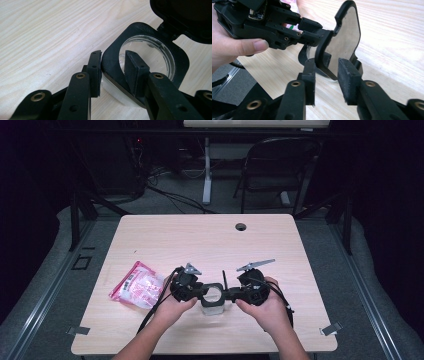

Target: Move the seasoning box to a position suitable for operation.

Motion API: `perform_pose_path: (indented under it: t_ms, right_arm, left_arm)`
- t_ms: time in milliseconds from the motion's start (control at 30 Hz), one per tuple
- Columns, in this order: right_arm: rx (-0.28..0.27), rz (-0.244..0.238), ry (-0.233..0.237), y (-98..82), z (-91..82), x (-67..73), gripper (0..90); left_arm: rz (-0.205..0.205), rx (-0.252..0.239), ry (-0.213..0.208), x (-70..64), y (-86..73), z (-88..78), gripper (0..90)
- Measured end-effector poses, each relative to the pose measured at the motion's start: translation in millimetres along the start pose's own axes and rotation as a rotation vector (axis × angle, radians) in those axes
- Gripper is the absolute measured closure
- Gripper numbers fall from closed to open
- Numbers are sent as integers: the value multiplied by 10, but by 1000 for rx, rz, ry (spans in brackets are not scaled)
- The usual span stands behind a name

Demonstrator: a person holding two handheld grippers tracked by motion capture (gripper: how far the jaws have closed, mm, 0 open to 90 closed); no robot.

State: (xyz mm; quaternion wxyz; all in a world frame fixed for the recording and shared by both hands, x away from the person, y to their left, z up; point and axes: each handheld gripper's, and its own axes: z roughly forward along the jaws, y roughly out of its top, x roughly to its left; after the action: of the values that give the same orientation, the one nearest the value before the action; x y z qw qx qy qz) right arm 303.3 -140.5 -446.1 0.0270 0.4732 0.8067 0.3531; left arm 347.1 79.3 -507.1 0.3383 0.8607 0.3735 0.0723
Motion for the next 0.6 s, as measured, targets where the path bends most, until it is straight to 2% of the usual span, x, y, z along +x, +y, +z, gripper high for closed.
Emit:
perform_pose_path:
  t_ms: [200,300,433,600]
  right_arm:
    - [-21,6,-32,6,-63,-57,761]
    - [-21,26,-46,5,-93,-128,795]
    - [-36,34,-64,6,-87,-157,816]
    - [-56,35,-82,50,-48,-172,839]
  left_arm:
    - [-7,-7,0,-4,-15,-7,662]
    - [-32,-13,-23,29,-47,-30,651]
    - [-47,-20,-34,36,-78,-55,640]
    - [-44,-25,-37,23,-112,-94,626]
